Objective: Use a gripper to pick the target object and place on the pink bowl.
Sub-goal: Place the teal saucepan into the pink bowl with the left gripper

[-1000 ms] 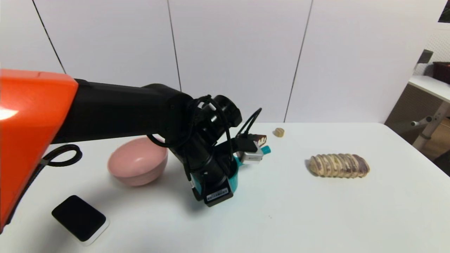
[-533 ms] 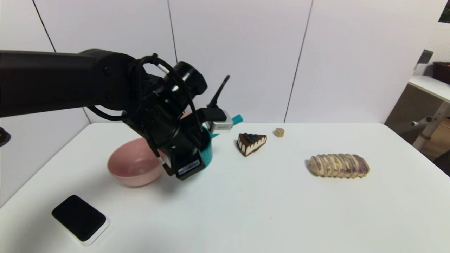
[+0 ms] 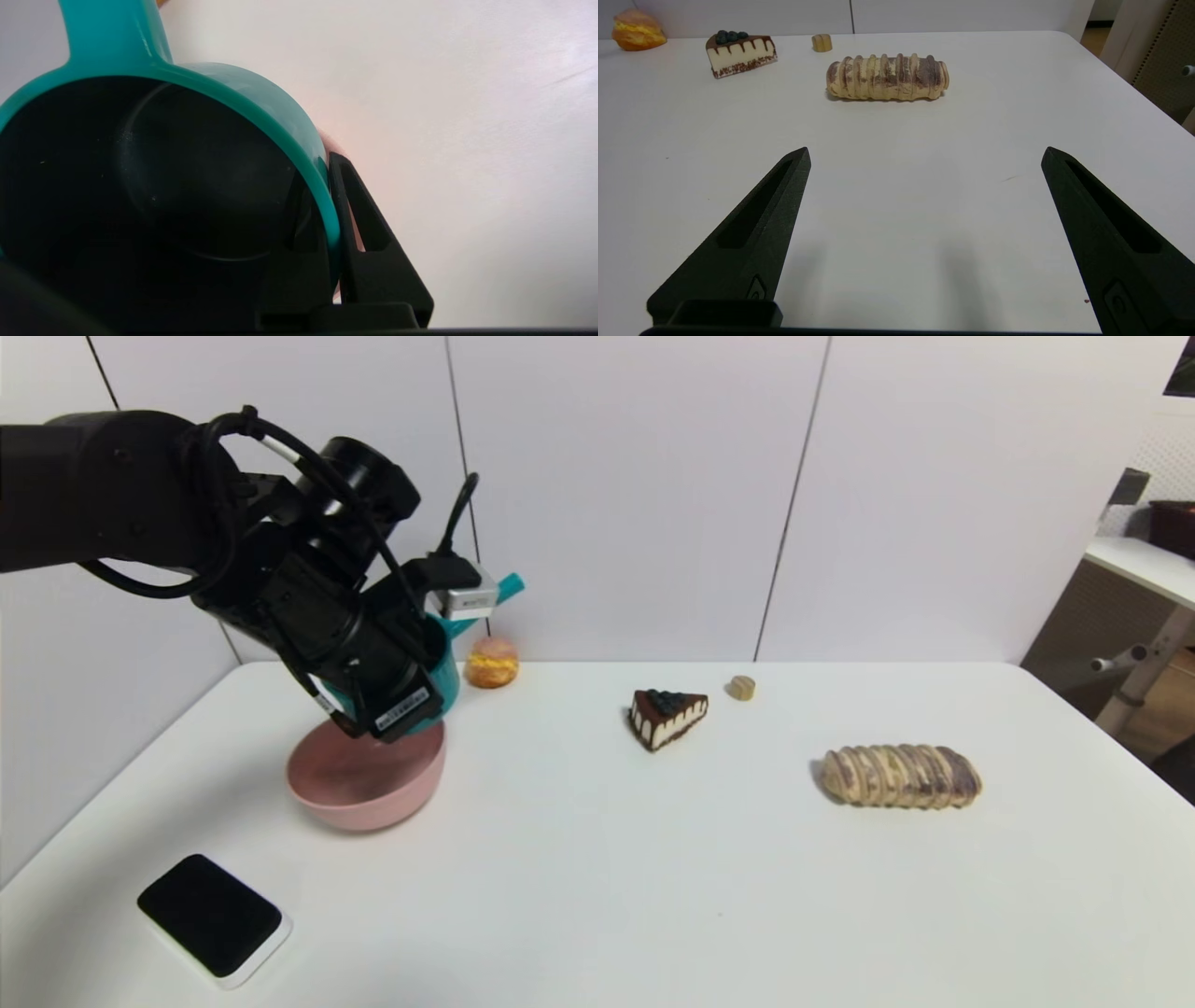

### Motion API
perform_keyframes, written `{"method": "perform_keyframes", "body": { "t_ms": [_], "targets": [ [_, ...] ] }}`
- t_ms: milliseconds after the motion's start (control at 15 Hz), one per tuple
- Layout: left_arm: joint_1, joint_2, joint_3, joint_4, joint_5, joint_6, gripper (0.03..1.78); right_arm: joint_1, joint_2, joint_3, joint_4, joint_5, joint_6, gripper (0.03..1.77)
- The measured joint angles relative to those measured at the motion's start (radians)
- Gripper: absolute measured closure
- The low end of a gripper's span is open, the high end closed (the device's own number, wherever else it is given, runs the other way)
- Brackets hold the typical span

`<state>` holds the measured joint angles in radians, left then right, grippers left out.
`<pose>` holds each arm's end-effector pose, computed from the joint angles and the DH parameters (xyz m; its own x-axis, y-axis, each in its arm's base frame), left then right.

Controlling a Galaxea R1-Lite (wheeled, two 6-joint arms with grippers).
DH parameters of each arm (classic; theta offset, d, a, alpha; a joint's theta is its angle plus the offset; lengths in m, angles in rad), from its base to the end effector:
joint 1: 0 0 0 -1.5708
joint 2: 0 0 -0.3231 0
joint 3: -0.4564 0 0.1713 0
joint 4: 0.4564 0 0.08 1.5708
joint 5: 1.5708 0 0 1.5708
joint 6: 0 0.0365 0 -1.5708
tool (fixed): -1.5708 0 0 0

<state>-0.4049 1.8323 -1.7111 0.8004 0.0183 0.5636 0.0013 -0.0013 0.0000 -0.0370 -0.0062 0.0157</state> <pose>0.2905 -0.1238 0.2757 0.5628 -0.2213 -0.7964 0.7155 0.6129 0.3353 -0.0530 -0.0003 0.0797 0.9993 -0.0049 0.0383 0.0043 0.9999 0.0159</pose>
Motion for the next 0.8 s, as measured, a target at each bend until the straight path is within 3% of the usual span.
{"method": "perform_keyframes", "body": {
  "t_ms": [333,800],
  "targets": [
    [0.084,0.009,0.058,-0.007,0.000,-0.009,1.68,0.000,0.000,0.000,0.000,0.000,0.000,0.09],
    [0.100,0.058,0.102,-0.035,-0.018,-0.015,1.68,0.000,0.000,0.000,0.000,0.000,0.000,0.09]
  ]
}}
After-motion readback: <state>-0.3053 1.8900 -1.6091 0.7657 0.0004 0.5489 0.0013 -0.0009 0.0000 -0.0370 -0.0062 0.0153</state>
